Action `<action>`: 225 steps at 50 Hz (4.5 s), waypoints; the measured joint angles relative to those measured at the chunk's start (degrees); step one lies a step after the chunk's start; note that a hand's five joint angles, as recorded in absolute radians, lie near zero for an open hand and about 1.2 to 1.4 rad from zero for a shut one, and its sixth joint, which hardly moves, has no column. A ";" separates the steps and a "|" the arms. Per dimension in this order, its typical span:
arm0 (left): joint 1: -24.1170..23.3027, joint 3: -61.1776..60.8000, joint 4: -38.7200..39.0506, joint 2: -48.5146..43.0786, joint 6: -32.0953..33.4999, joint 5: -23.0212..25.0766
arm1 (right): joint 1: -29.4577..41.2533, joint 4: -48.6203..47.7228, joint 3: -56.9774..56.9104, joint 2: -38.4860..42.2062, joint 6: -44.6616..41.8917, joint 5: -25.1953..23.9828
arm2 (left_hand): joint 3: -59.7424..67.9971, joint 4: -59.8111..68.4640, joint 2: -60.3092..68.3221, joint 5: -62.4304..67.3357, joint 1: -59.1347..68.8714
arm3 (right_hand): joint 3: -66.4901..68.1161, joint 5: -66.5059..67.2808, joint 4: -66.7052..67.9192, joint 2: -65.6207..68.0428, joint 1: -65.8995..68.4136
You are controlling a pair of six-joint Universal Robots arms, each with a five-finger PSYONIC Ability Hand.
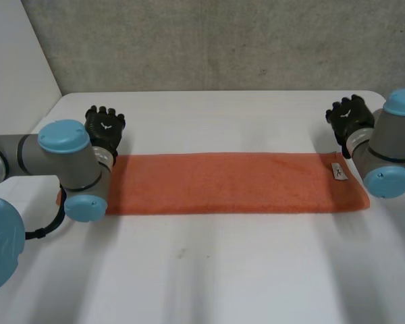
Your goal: Fold the laundry.
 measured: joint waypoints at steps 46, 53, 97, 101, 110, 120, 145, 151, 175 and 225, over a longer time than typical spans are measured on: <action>-1.88 -34.62 5.63 26.79 -13.57 0.42 | -9.43 -9.54 48.75 -23.34 12.79 -11.61 | -0.38 -0.47 -0.53 -0.07 0.00 | 49.49 47.07 49.44 50.62 42.13; -1.91 -34.72 5.58 26.82 -13.56 0.38 | -12.03 -9.47 48.52 -24.73 11.06 -8.78 | -0.38 -0.47 -0.53 -0.09 0.00 | 49.95 47.54 50.03 50.78 42.15; -2.28 -35.22 5.01 28.99 -13.58 0.42 | 29.30 -15.15 34.77 -22.22 -3.95 -19.80 | -0.38 -0.47 -0.53 -0.11 0.00 | 49.95 48.84 50.24 50.79 43.36; -3.74 -34.98 5.01 28.81 -13.44 0.51 | 31.54 -13.03 32.82 -17.92 -2.31 -18.80 | -0.38 -0.47 -0.53 -0.07 0.00 | 16.76 16.66 17.13 15.98 11.83; -9.84 -32.13 5.09 28.23 -13.28 0.82 | 22.58 -8.45 37.83 -25.68 21.64 -13.23 | -0.38 -0.47 -0.53 -0.07 0.00 | -5.37 -4.48 -4.58 -4.04 -1.69; -19.40 -23.14 4.65 21.93 -13.41 6.98 | 4.30 -8.10 55.65 -37.16 34.94 -12.64 | -0.38 -0.47 -0.53 -0.07 0.00 | -4.24 -3.63 -3.73 -3.03 -0.76; -13.44 -25.72 -2.32 27.43 -14.32 -0.91 | 18.66 -8.97 41.54 -28.63 4.73 -4.07 | -0.38 -0.47 -0.53 -0.07 0.00 | 49.98 48.57 50.26 50.83 43.09; -12.31 -27.41 -2.38 29.52 -14.99 -3.61 | 31.42 -8.76 35.03 -22.81 1.07 -8.59 | -0.38 -0.47 -0.53 -0.07 0.00 | 49.85 48.57 49.69 50.72 43.09; -16.33 -12.74 -8.47 16.06 -28.39 12.55 | 14.21 0.67 30.21 -23.14 51.05 -12.83 | -0.24 -0.28 -0.39 0.14 0.21 | -5.36 -4.52 -4.58 -4.01 -1.70; -10.26 -5.17 -34.65 31.31 -25.21 26.32 | 27.67 -12.05 50.71 -34.78 35.50 1.62 | -0.24 -0.28 -0.39 -0.06 0.21 | -5.36 -4.63 -4.58 -4.02 -3.61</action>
